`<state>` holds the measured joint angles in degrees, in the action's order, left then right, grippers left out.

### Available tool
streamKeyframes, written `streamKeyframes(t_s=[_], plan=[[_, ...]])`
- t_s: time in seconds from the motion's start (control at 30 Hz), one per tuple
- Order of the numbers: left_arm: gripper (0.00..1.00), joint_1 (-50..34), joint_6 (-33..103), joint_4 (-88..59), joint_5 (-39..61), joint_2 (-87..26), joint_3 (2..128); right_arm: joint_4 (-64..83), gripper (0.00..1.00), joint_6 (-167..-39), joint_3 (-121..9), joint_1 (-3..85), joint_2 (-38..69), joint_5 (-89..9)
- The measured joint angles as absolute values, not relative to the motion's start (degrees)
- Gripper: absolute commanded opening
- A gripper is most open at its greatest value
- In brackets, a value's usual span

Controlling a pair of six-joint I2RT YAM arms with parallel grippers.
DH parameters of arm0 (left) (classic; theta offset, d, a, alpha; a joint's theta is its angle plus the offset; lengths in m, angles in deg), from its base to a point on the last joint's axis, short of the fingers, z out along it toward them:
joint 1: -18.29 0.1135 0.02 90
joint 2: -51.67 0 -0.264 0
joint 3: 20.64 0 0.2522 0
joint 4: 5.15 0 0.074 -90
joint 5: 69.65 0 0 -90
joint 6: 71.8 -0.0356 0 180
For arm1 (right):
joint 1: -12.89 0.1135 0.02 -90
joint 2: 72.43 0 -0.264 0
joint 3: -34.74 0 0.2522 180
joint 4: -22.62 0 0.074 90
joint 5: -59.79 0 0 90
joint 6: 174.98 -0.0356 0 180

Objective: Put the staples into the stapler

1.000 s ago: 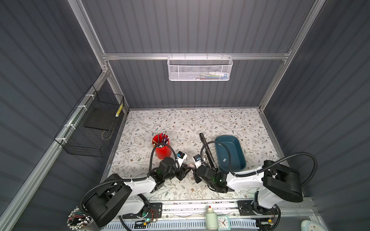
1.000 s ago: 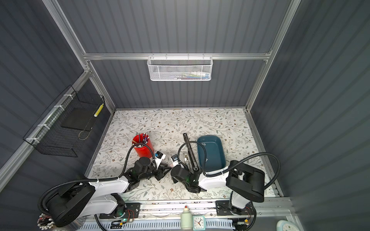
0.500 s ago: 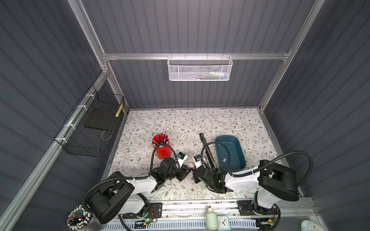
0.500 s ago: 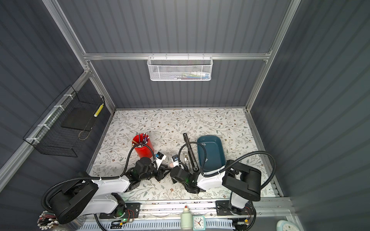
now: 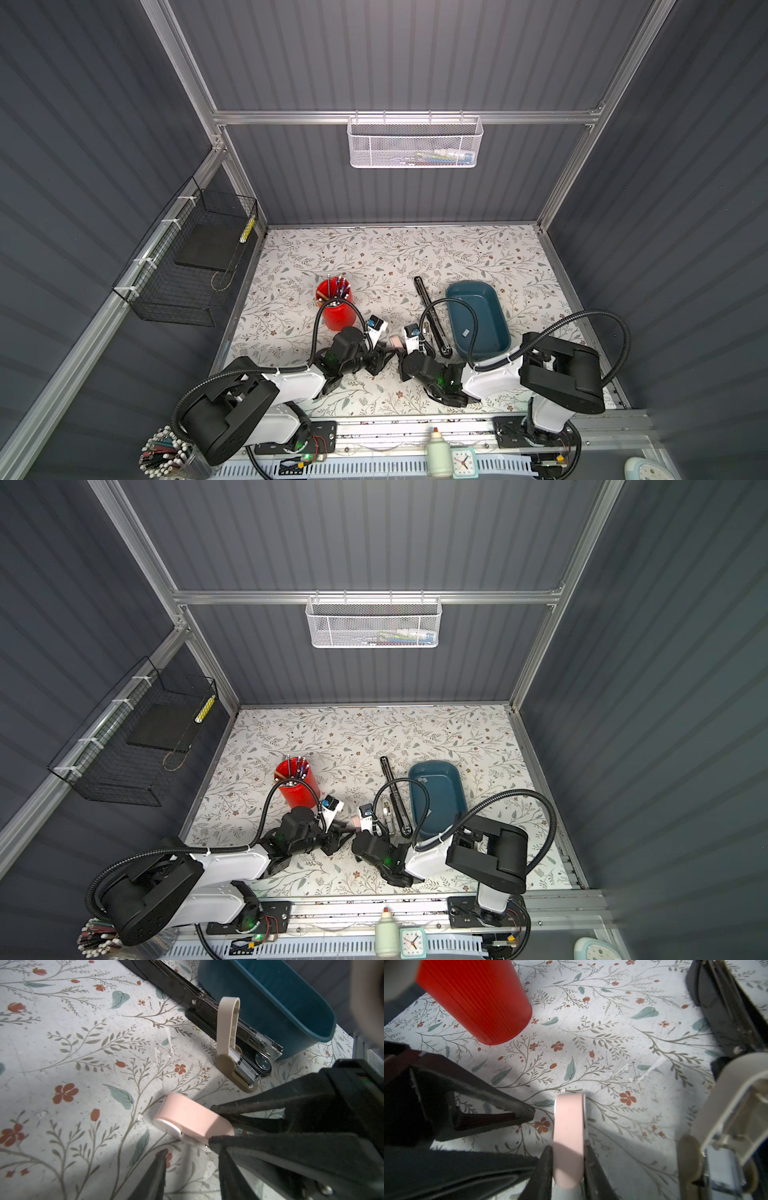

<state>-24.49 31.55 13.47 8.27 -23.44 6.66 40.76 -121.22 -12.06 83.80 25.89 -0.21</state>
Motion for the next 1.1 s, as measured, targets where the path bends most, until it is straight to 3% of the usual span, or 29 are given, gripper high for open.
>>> streamKeyframes(t_s=[0.33, 0.73, 1.1], plan=[[0.6, -24.54, 33.71, 9.06, 14.74, -11.88, 6.66, 28.78, 0.45, -120.59, -16.15, 83.1, 26.83, -1.48], [0.69, -24.54, 37.27, -3.09, 24.97, 2.15, 6.55, 22.4, 0.55, -120.98, -25.3, 82.84, 33.39, 3.59], [0.71, -24.1, 38.89, -12.12, 29.67, 10.42, 6.55, 11.87, 0.47, -126.21, -39.53, 80.08, 41.63, 6.87]])
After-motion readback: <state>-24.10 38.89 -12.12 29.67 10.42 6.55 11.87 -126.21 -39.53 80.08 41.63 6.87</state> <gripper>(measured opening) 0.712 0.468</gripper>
